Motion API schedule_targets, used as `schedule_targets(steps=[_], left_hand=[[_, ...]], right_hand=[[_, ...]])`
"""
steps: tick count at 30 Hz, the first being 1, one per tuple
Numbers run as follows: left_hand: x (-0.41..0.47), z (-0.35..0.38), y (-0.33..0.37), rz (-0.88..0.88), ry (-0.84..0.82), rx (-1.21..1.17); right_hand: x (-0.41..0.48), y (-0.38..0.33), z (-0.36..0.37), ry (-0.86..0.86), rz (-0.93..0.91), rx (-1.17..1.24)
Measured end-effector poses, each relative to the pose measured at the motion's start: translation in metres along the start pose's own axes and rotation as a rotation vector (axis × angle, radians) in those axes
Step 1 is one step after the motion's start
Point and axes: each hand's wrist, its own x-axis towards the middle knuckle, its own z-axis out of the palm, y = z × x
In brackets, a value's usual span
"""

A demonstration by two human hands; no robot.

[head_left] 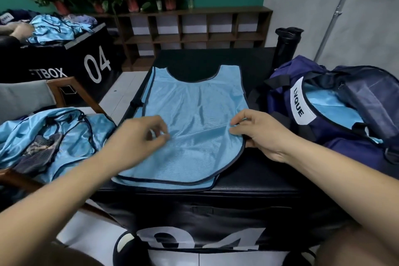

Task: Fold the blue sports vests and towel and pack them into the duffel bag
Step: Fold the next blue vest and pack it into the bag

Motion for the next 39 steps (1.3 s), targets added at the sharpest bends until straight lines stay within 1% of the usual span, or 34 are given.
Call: schedule_targets(steps=[2, 4, 8, 11, 13, 17, 19, 21, 23, 25, 27, 31, 35, 37, 39], left_hand=[[-0.001, 0.022, 0.031, 0.105, -0.056, -0.096], [0.000, 0.043, 0.054, 0.173, -0.077, -0.129], [0.008, 0.072, 0.083, 0.247, -0.072, -0.010], [0.016, 0.082, 0.094, 0.285, -0.016, 0.042], [0.022, 0.083, 0.097, 0.226, 0.004, 0.003], [0.028, 0.083, 0.100, 0.049, -0.018, -0.293], [0.028, 0.083, 0.101, 0.043, -0.037, -0.347], [0.026, 0.086, 0.103, 0.116, -0.086, -0.351], [0.022, 0.092, 0.106, 0.177, -0.169, -0.345], [0.018, 0.096, 0.108, 0.202, -0.235, -0.348], [0.016, 0.096, 0.104, 0.202, -0.262, -0.351], [0.028, 0.087, 0.075, 0.145, -0.210, -0.288], [0.042, 0.072, 0.032, 0.071, -0.167, -0.126], [0.047, 0.065, 0.011, 0.019, -0.137, -0.060], [0.051, 0.057, -0.009, -0.034, -0.073, 0.031]], right_hand=[[-0.001, 0.000, 0.002, -0.013, 0.001, -0.010], [-0.001, 0.001, 0.005, -0.017, -0.002, -0.008], [-0.002, 0.002, 0.005, -0.025, 0.001, -0.004], [-0.006, -0.001, 0.002, -0.022, -0.013, -0.003], [-0.008, -0.003, 0.001, -0.027, -0.017, 0.034], [-0.018, -0.008, -0.009, 0.008, 0.036, 0.071], [-0.022, -0.008, -0.014, 0.000, 0.090, 0.038], [-0.026, -0.006, -0.017, -0.022, 0.106, -0.039], [-0.028, -0.002, -0.020, -0.032, 0.077, -0.125], [-0.030, 0.001, -0.026, -0.037, 0.055, -0.236], [-0.034, 0.002, -0.032, -0.050, 0.065, -0.383], [-0.043, 0.005, -0.040, -0.098, 0.107, -0.632], [-0.046, 0.009, -0.041, -0.122, 0.086, -0.913], [-0.046, 0.009, -0.040, -0.120, 0.066, -0.978], [-0.045, 0.009, -0.039, -0.116, 0.063, -0.985]])
